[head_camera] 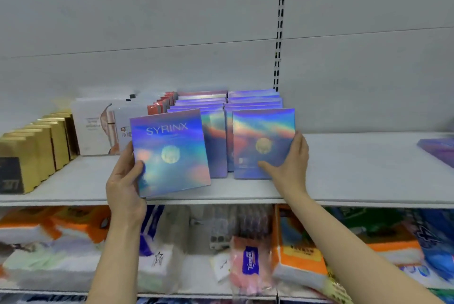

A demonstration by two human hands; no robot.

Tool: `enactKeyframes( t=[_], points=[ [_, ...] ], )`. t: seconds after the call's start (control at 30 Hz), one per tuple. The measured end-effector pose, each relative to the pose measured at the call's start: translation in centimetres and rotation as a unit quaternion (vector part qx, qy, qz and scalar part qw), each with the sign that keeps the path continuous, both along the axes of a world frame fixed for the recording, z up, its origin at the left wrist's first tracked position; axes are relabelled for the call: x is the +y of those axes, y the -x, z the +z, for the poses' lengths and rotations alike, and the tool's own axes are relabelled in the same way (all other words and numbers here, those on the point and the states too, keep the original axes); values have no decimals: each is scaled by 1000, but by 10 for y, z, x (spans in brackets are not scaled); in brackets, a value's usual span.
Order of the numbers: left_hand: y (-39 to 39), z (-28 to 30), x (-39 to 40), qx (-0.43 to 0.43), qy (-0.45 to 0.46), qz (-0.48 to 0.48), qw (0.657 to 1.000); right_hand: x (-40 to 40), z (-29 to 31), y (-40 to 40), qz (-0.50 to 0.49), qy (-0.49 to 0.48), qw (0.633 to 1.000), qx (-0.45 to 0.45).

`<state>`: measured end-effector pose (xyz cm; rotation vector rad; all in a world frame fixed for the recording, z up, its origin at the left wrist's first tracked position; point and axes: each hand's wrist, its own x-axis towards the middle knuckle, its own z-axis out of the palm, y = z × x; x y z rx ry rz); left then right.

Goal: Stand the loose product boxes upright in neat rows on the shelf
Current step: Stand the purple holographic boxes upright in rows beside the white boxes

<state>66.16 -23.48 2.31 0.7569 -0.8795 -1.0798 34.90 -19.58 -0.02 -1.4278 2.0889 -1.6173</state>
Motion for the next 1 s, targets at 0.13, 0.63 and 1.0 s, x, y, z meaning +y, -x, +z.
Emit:
enactKeyframes(
  t=[0.13, 0.63, 1.0],
  points=[
    [6, -11, -21, -5, 12, -35, 999, -7, -1, -12, 40, -33, 998, 32],
    [39, -30, -39, -376, 58, 123, 917, -6, -7, -21, -19, -19, 912, 408],
    [44, -27, -36, -605, 98, 135, 778, 0, -19, -3, -11, -92, 873, 478]
  ],
)
